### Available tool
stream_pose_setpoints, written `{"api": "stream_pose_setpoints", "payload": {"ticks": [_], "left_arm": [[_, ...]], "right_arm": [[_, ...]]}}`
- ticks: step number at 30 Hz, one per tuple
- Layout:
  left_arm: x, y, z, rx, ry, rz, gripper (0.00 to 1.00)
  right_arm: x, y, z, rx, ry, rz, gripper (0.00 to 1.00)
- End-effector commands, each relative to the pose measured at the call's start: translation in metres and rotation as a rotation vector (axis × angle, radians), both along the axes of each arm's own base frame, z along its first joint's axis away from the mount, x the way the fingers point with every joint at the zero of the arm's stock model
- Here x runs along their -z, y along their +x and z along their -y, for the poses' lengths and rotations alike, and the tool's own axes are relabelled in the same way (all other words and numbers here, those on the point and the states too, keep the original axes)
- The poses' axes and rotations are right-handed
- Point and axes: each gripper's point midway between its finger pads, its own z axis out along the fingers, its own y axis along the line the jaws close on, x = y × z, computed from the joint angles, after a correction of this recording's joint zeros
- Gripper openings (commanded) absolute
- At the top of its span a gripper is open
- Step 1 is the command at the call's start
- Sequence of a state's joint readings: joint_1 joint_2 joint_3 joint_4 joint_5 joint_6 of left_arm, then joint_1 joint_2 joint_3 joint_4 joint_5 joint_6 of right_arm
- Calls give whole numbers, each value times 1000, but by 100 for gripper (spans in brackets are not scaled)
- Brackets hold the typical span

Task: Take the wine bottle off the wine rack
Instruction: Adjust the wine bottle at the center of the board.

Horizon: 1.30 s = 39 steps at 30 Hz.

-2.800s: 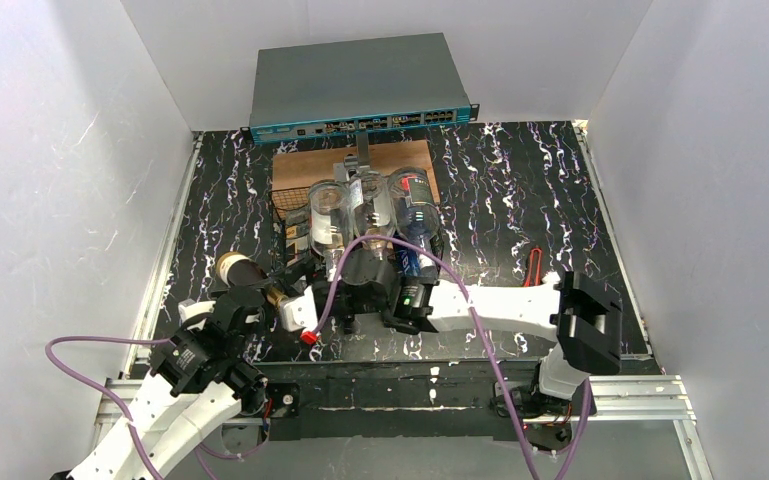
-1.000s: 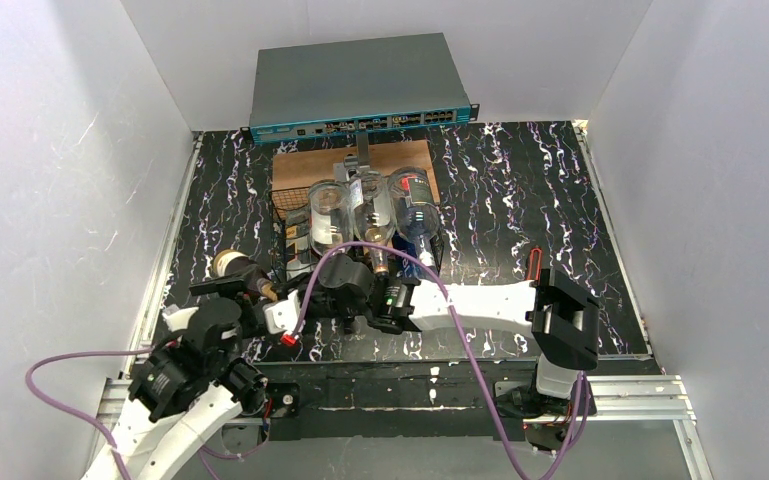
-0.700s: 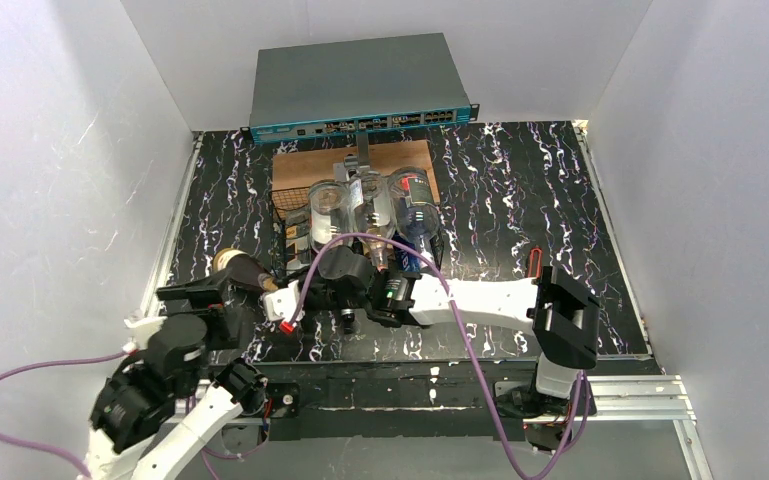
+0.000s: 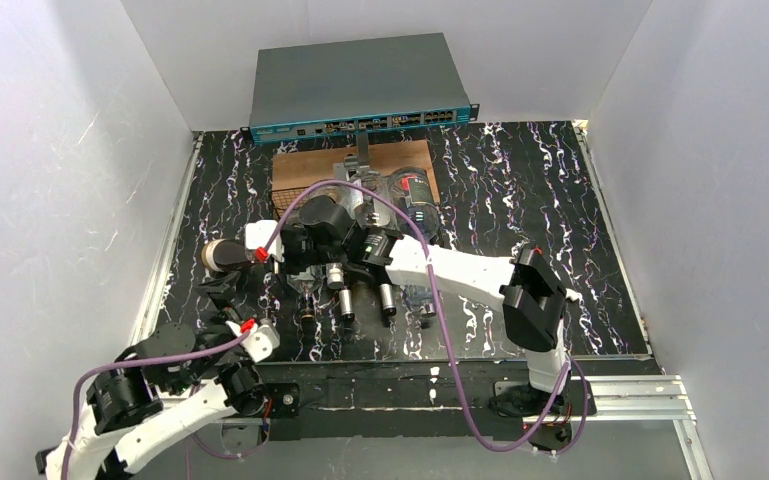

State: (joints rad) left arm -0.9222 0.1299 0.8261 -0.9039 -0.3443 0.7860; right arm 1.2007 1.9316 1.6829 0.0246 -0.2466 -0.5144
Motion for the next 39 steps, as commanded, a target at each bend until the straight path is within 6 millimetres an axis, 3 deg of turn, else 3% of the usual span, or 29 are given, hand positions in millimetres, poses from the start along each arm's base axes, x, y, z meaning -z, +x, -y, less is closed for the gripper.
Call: {"api": "stream_pose_setpoints", "payload": {"ticks": [1, 6, 10, 16, 21, 24, 31, 37, 39], "left_arm": [[-11, 7, -13, -35, -79, 94, 98], [-17, 11, -22, -50, -46, 82, 98], [-33, 18, -16, -71, 16, 100, 98], [-25, 15, -20, -72, 26, 55, 98], [-43, 16, -6, -44, 31, 52, 98], [-75, 17, 8, -15, -24, 73, 98], [-182, 22, 41, 35, -192, 141, 98], [-264, 18, 44, 82, -390, 262, 98], [-284, 26, 52, 50, -363, 310, 98]], "right_arm": [[-33, -15, -9, -73, 80, -73, 1], [-31, -14, -6, -70, 75, -94, 1], [-34, -12, -4, -69, 79, -92, 1], [-36, -15, -4, -84, 81, -102, 1], [-37, -17, -1, -86, 77, -108, 1], [-35, -15, 2, -84, 71, -109, 1], [-35, -5, 7, -64, 72, -133, 1], [-32, 3, 10, -52, 70, -154, 1], [-29, 3, 9, -56, 65, -159, 1]]}}
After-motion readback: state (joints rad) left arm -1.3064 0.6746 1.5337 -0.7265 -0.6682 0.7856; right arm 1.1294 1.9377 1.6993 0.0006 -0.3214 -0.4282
